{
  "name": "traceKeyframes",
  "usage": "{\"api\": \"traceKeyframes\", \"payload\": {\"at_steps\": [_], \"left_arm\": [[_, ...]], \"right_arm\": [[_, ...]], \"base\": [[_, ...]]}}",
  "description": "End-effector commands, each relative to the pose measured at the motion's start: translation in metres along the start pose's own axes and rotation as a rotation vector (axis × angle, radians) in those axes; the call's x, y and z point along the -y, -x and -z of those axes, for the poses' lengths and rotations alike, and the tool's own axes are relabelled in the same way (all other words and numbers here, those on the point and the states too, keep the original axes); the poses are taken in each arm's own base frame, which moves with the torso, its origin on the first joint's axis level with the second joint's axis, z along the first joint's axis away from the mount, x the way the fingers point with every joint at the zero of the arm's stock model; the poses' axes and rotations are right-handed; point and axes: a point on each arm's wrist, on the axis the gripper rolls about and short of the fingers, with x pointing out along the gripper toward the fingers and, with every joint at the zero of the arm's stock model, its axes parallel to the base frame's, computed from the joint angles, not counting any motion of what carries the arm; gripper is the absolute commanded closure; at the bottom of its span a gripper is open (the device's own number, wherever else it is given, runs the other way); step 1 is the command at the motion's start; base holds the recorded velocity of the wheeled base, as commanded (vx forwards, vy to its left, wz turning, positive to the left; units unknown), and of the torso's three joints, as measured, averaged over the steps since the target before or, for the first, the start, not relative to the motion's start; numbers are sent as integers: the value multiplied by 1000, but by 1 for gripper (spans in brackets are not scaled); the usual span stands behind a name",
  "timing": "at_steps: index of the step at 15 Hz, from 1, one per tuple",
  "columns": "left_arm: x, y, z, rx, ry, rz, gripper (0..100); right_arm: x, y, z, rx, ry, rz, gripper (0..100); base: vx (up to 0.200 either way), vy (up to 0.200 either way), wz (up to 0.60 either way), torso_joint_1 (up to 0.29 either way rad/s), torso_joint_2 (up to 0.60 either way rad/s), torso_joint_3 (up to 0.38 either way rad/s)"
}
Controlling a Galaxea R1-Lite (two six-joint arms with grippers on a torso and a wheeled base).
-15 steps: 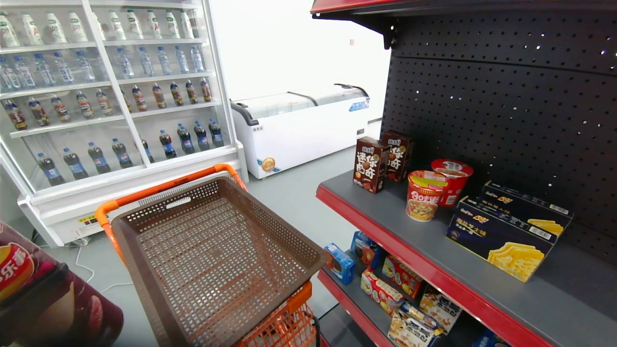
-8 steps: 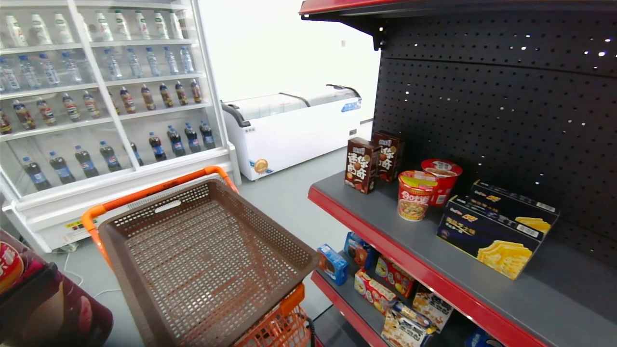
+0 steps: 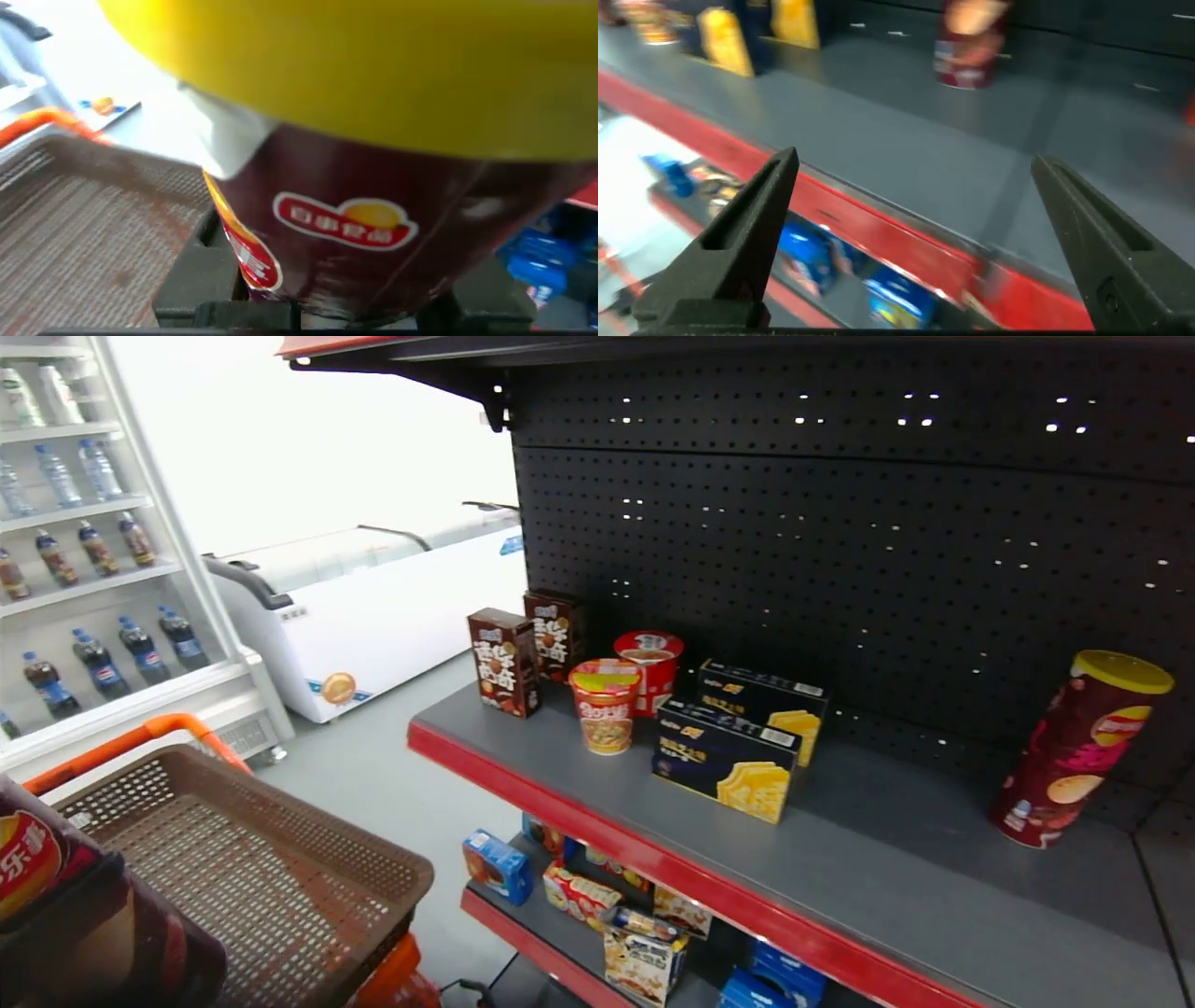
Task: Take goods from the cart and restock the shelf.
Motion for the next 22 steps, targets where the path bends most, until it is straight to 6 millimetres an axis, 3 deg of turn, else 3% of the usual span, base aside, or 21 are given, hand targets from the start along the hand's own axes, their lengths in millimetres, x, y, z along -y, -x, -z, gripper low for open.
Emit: {"api": "traceKeyframes", "payload": {"at_steps": [1, 11, 21, 22], "left_arm": [[0, -1, 0, -5, 1, 0, 100], [0, -1, 5, -22, 4, -3, 100], [-1, 1, 7, -20, 10, -49, 100], [-1, 0, 4, -12, 9, -44, 100]], "right_arm": [[0, 0, 0, 0, 0, 0, 0], [0, 0, 0, 0, 0, 0, 0], [0, -1, -2, -13, 17, 12, 0], [0, -15, -88, 44, 9, -10, 0]], "base": [[0, 0, -600, -2, 2, -2], [0, 0, -600, 2, 2, 1], [0, 0, 0, 0, 0, 0], [0, 0, 0, 0, 0, 0]]}}
